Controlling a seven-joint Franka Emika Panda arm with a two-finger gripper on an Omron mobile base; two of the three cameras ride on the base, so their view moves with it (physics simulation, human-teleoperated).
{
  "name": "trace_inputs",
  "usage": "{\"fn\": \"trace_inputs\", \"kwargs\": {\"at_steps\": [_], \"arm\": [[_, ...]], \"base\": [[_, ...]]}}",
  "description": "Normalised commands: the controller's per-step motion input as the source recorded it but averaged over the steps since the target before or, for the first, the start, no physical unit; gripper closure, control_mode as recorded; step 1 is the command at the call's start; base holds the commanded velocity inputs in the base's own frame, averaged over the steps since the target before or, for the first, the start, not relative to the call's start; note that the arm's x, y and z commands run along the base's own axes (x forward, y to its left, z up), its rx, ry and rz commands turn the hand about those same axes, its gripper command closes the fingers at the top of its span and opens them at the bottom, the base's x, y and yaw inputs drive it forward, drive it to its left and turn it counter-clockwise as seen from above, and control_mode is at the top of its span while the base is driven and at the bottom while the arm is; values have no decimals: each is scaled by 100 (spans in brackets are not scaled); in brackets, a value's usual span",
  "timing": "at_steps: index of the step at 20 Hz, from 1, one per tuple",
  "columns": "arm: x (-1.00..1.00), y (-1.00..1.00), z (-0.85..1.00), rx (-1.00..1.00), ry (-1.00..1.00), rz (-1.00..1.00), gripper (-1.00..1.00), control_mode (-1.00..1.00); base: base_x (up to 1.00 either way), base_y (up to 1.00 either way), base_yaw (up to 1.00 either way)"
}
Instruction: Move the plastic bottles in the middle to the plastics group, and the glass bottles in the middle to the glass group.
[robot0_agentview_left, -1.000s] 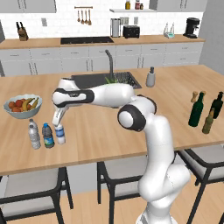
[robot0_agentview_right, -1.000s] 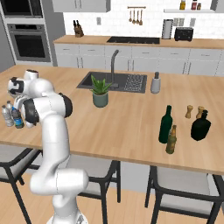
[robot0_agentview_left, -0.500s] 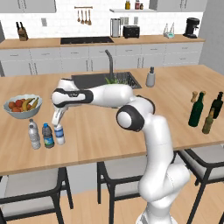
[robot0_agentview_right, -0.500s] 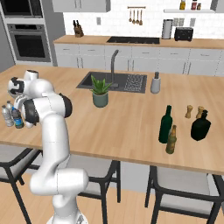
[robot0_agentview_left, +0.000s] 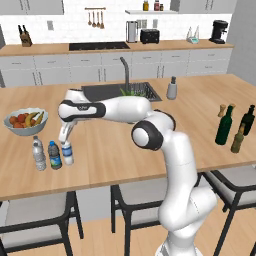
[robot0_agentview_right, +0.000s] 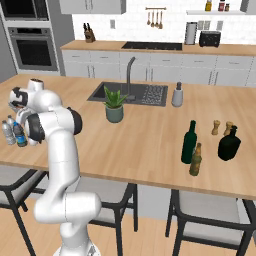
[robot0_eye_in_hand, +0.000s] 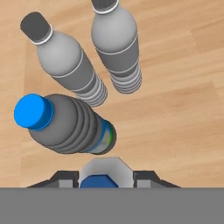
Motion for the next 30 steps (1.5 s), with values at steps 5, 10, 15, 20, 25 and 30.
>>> {"fn": "trace_inputs", "kwargs": {"at_steps": [5, 10, 15, 20, 25, 30], "arm": [[0, 3, 0, 0, -1, -1, 100, -100], [0, 0, 0, 0, 0, 0, 100, -100], [0, 0, 0, 0, 0, 0, -100, -100], [0, 0, 0, 0, 0, 0, -100, -100], [0, 0, 0, 0, 0, 0, -100, -100], [0, 0, 0, 0, 0, 0, -100, -100]], "base": [[0, 0, 0], [0, 0, 0], [0, 0, 0], [0, 0, 0], [0, 0, 0], [0, 0, 0]]}}
